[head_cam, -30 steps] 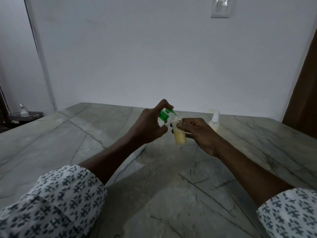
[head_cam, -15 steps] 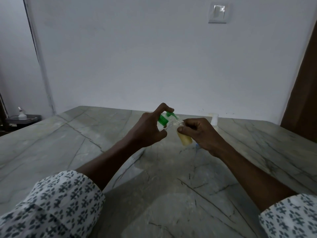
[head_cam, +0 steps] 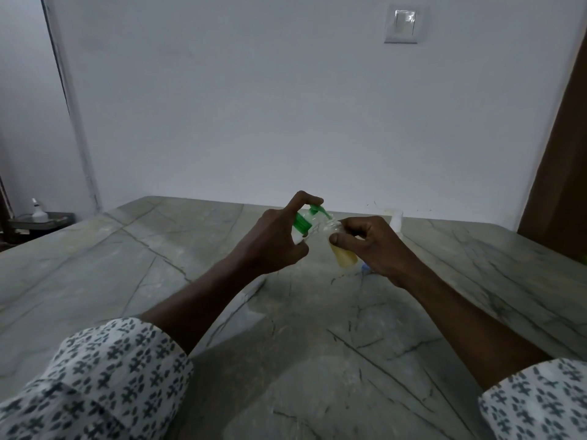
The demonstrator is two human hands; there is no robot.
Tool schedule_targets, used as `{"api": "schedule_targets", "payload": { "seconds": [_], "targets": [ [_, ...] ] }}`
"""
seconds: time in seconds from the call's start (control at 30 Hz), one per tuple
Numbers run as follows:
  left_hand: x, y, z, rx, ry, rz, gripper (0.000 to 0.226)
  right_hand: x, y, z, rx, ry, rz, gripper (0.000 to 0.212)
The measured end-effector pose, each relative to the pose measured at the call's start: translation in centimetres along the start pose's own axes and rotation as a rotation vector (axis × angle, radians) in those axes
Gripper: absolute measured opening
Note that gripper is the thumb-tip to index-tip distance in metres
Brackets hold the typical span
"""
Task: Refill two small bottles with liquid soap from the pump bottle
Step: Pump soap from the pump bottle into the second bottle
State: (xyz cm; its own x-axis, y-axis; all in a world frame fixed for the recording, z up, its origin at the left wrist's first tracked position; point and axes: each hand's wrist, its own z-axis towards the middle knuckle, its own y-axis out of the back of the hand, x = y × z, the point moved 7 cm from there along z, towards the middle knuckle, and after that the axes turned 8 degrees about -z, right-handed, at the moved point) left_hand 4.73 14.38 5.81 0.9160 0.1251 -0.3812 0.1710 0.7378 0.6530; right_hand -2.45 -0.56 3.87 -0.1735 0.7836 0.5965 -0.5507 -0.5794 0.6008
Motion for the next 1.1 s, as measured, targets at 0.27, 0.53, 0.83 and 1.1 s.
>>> {"api": "schedule_targets", "payload": {
  "seconds": [0.27,0.53,0.83,1.1],
  "targets": [
    [-0.4,0.1,-0.1,-0.019,-0.041,-0.009,0.063,0.0,-0.2,0.0,0.018,-0.010,-0.039,0.027],
    [-0.3,-0.1,0.0,0.003,-0.034,-0.009,0.054,-0.2,-0.8,-0.3,0.040,-0.033,-0.017,0.026],
    [-0.1,-0.1,0.1,0.017,-0.013,0.018,0.071,-1.3,-1.4,-0.4,0.098,-0.195,0.314,0.022],
    [-0.3,-0.2,0.1,0.028,-0.009,0.019,0.072,-1.8,-2.0,-0.8,0.205,-0.225,0.484,0.024]
  ]
}}
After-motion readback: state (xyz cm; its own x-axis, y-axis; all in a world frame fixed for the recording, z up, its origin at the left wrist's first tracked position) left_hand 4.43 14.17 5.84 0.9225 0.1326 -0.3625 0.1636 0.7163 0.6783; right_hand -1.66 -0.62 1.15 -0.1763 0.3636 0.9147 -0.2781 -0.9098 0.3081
